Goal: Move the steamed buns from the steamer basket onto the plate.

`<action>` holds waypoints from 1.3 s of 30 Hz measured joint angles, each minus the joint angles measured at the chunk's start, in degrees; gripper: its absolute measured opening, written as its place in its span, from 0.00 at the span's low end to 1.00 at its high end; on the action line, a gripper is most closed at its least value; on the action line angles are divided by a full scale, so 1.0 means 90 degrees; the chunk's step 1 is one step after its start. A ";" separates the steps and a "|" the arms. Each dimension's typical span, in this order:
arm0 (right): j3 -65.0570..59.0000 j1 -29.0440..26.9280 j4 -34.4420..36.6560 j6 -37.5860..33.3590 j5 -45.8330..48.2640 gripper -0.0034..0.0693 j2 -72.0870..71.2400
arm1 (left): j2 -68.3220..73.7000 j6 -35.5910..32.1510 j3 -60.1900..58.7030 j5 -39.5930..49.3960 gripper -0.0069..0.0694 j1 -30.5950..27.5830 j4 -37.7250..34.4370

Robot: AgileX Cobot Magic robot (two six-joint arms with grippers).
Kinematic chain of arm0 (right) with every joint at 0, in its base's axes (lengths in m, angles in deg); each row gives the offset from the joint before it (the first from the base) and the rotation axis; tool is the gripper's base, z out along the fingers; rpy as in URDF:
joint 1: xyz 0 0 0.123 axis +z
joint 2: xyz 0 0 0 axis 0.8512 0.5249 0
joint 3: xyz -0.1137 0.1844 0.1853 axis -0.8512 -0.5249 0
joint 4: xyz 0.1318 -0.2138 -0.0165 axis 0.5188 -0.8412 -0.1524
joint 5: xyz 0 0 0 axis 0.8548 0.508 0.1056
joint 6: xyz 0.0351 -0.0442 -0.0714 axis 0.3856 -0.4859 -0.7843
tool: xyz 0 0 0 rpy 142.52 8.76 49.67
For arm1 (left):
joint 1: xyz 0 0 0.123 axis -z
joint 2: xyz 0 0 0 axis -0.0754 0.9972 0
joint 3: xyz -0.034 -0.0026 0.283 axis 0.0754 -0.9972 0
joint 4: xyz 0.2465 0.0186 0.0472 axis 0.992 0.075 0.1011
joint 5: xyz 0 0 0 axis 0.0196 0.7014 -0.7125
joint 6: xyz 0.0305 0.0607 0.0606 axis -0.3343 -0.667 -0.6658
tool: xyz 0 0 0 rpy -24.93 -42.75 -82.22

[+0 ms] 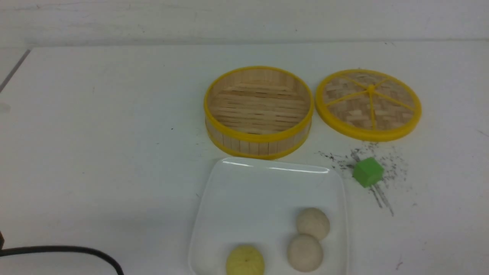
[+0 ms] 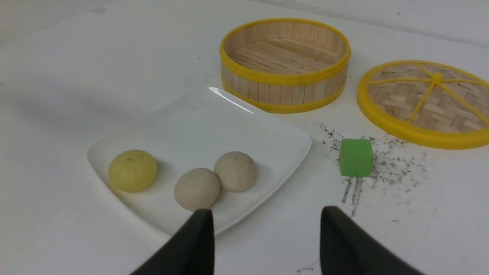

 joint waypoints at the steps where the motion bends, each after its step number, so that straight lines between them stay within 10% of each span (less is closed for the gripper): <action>1: -0.0037 0.0000 -0.0037 -0.0050 -0.0137 0.56 0.0000 | 0.0000 0.0000 0.0000 -0.0052 0.38 0.0000 -0.0056; 15: -0.0992 0.0000 0.0267 -0.0974 -0.3187 0.14 0.0000 | 0.0000 0.0000 0.0000 -0.0255 0.38 0.0000 -0.0404; 39: -0.0929 0.0000 0.0783 -0.1400 -0.1821 0.17 0.0000 | 0.0000 0.0000 0.0000 -0.0391 0.40 0.0000 -0.0430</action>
